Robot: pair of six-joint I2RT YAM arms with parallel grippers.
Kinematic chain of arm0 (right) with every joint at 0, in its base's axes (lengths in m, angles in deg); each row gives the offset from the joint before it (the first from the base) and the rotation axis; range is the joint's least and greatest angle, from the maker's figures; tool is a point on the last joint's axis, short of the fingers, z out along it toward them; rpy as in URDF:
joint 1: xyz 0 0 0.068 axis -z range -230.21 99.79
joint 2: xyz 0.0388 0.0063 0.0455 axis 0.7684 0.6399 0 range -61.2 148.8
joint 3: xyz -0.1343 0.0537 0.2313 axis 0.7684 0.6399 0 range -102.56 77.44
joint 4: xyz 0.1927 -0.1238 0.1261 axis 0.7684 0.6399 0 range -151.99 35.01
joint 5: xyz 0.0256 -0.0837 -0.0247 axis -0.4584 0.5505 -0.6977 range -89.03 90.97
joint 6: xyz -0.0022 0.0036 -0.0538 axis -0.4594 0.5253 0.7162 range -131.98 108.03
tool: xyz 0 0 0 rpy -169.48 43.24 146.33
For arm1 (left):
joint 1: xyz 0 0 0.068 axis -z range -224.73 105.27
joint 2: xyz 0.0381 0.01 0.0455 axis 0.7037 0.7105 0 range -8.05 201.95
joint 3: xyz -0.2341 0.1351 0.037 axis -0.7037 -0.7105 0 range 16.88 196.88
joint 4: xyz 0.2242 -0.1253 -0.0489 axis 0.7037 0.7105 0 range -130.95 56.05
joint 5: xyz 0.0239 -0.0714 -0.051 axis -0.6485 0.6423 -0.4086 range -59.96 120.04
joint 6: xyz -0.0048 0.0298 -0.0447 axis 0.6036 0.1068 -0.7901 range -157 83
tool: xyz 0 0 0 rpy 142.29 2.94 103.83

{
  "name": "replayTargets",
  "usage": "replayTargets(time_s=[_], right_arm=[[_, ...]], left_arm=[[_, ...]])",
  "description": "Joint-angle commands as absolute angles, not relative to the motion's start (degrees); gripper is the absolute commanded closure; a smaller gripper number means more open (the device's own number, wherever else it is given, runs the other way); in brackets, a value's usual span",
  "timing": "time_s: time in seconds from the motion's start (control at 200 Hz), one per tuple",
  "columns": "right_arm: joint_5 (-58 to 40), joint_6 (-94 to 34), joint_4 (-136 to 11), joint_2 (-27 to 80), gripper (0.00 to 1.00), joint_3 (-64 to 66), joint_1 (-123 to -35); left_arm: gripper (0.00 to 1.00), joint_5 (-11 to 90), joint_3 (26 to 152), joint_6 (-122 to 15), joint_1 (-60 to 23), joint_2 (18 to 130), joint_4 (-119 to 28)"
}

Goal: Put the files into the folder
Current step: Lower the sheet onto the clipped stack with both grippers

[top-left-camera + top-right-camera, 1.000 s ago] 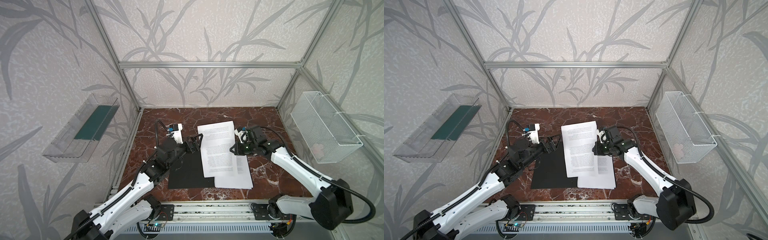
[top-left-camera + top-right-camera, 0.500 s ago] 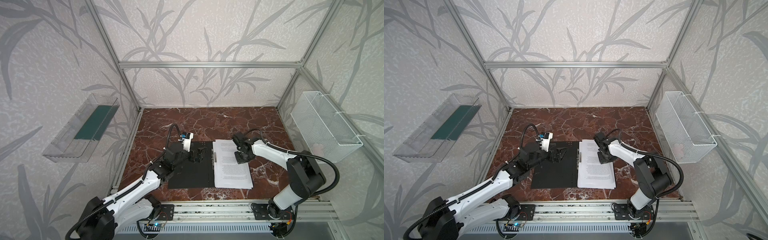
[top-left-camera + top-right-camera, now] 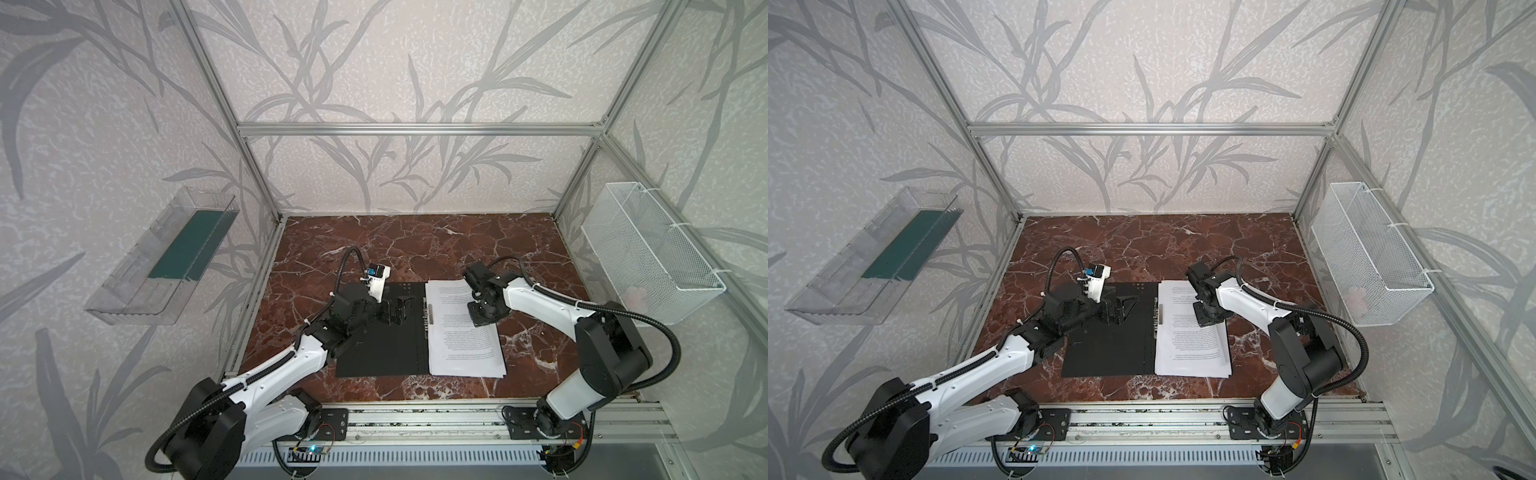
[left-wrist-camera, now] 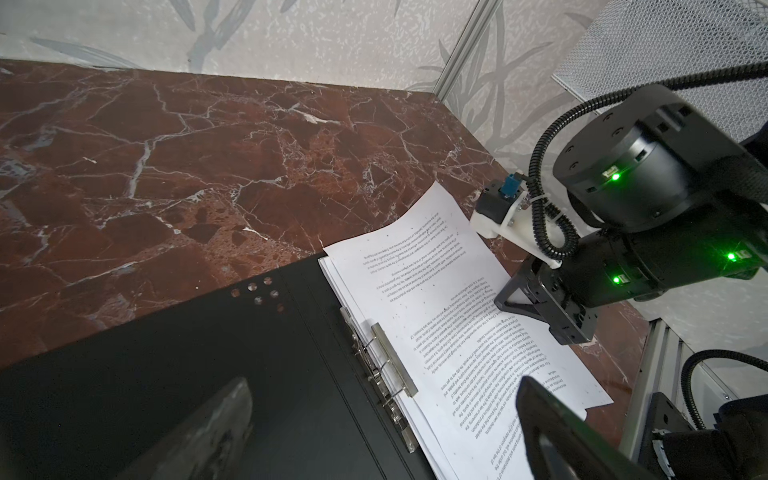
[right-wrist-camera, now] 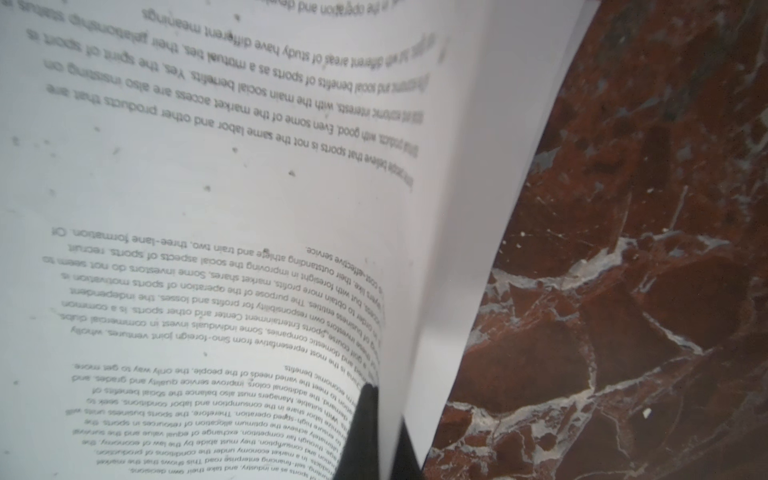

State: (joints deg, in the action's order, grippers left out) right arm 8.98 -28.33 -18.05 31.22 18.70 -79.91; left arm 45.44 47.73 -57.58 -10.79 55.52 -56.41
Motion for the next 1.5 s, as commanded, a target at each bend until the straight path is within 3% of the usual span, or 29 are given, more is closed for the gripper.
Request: replayTargets(time_s=[0.0,1.285,1.355,1.495], right_arm=[[6.67,-28.41,-17.78,29.7,1.0,18.75,-80.15],[2.61,-30.98,-20.02,26.87,0.98,22.53,-80.31],[3.14,-31.09,-19.81,26.74,0.91,22.42,-80.28],[5.53,-31.79,-19.98,25.27,0.62,22.55,-80.25]], left_arm=[[0.01,47.0,47.95,-57.21,-11.37,56.42,-58.52],[0.01,51.47,48.74,-60.19,-12.29,63.46,-63.19],[0.01,51.74,48.78,-60.27,-12.33,63.74,-63.22],[0.01,52.13,48.96,-60.38,-12.4,64.11,-63.27]])
